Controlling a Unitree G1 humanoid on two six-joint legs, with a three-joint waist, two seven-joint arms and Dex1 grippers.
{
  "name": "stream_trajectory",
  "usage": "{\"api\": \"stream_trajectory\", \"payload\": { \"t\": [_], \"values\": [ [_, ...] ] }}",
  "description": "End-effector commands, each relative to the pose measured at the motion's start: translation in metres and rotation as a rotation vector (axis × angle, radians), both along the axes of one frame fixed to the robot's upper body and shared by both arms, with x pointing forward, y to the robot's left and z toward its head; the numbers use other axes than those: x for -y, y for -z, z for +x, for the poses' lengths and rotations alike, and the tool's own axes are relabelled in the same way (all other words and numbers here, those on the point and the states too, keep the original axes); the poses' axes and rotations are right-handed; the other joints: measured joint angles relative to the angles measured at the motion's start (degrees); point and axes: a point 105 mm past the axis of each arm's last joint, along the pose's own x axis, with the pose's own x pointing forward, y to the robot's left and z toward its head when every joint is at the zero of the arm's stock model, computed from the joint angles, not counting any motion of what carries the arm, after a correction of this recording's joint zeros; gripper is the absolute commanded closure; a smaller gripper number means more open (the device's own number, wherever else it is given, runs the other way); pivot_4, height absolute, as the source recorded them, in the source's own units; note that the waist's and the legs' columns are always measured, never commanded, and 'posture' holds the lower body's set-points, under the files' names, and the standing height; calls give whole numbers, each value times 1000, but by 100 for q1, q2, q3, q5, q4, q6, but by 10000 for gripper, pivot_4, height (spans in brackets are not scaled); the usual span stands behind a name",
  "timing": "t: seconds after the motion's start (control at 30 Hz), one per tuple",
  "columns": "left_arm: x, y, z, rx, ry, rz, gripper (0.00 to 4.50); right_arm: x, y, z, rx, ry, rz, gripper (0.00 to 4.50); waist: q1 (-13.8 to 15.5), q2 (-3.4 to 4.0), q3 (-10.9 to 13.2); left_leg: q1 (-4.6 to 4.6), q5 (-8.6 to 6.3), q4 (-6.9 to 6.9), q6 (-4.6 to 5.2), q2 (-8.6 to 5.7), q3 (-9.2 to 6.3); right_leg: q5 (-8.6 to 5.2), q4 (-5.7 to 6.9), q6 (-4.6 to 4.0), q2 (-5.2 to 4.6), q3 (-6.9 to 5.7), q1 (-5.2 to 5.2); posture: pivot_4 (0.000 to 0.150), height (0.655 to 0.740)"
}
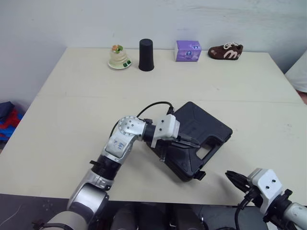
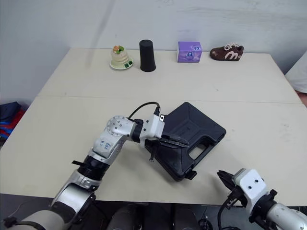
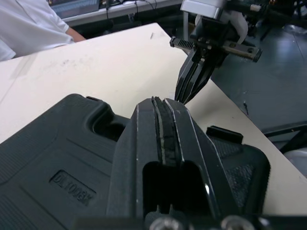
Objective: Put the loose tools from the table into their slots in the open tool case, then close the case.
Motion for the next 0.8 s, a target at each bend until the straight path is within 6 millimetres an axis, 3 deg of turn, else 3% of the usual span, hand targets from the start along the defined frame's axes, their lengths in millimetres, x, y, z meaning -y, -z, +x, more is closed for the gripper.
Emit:
{"api": "stream_trajectory", "payload": {
  "t": [0.03,0.33,0.6,0.8],
  "values": [
    [3,1,-8,47,16,27,44614,-6,-7,1,47,-56,-3,45000,9,0,0,0,0,0,0,0,-3,-1,0,-1,0,3,0,1500,7400],
    [-6,18,-8,68,-16,134,44614,-26,16,-11,-26,-129,26,45000,12,1,0,-5,-1,-2,0,2,-11,-7,-1,-12,0,12,-1,1500,7400],
    [-6,35,-14,94,-1,242,44614,-42,22,-6,-50,-197,34,45000,12,0,-1,-4,-1,0,2,0,-9,-5,0,-9,-7,12,0,1500,7400],
    [-9,54,-9,59,-71,358,44614,-58,14,7,-10,-236,58,45000,14,0,-3,-1,-1,1,2,-1,-12,-5,-1,-9,-6,12,6,1500,7400]
  ]
}}
